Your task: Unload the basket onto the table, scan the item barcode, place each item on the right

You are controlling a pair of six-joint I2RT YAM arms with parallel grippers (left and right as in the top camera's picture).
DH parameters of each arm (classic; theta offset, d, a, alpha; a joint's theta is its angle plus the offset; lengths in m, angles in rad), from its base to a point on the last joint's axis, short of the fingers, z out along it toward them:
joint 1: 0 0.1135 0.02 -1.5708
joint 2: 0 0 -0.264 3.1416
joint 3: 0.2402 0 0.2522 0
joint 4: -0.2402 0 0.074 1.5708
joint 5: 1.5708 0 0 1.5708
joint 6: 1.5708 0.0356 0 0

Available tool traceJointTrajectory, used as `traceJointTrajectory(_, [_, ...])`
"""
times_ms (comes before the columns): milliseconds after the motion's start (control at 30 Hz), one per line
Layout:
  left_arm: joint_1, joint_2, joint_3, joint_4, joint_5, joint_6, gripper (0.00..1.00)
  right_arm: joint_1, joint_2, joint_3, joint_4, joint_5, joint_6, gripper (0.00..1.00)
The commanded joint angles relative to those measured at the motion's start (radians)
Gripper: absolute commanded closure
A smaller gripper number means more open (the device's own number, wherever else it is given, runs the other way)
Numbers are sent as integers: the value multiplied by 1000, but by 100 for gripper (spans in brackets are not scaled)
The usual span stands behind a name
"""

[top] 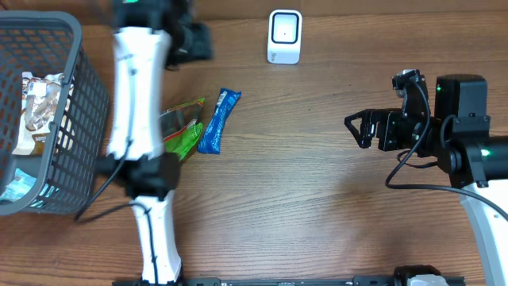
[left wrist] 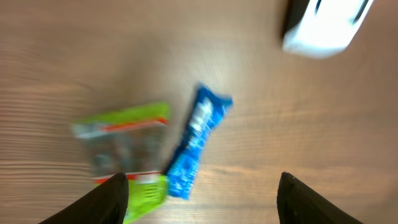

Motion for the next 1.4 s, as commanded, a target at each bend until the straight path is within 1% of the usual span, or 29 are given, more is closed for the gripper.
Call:
traceJointTrajectory(0, [159,-226,70,-7,-45,-3,33,6,-2,33,2,-5,4,0])
traceJointTrajectory(33, [200,-260,69,-7,-61,-2,33,6,-2,33,2,-5,5,0])
traceJointTrajectory(133, [356,-349,64,-7,-87,-1,25,6,-2,33,2,-5,5,0])
traceJointTrajectory(167, [456,-377,61,-7,-85,14,22,6,-2,33,-2,-5,5,0])
traceJointTrajectory(200, [510,-383,61,-7,-85,22,20,6,-2,33,-5,-5,5,0])
traceJointTrajectory(267, [602,-381,57,-7,-85,47,17,6,-2,33,-10,-5,5,0])
traceJointTrajectory(333, [679,-360,40,0,-86,97,15,6,-2,33,-15,-5,5,0])
traceJointTrajectory(433, [749,-293,17,32,-86,186,14,6,-2,33,-17,-5,5,0])
traceJointTrajectory(600, [784,-137,5,109,-77,204,13,6,-2,33,-13,-5,5,0])
traceJointTrajectory(667, [784,-75,5,154,-71,204,9,6,-2,33,-13,-5,5,0])
traceJointTrajectory(800, [781,38,5,276,-7,215,6,6,-2,33,-13,-5,5,0])
traceJointTrajectory(967, [781,153,5,357,45,228,4,6,-2,33,-13,-5,5,1])
traceJointTrajectory(1000, [779,172,5,364,64,240,0,6,-2,33,-13,-5,5,0])
traceJointTrajectory(1067, [772,214,5,360,110,282,0,6,-2,33,-13,-5,5,0])
traceJointTrajectory(1167, [757,263,5,356,95,309,0,6,-2,33,-13,-5,5,0])
traceJointTrajectory(1233, [749,296,5,355,66,308,0,6,-2,33,-14,-5,5,0])
traceJointTrajectory(1367, [742,347,4,342,2,256,0,6,-2,33,-21,-5,20,0])
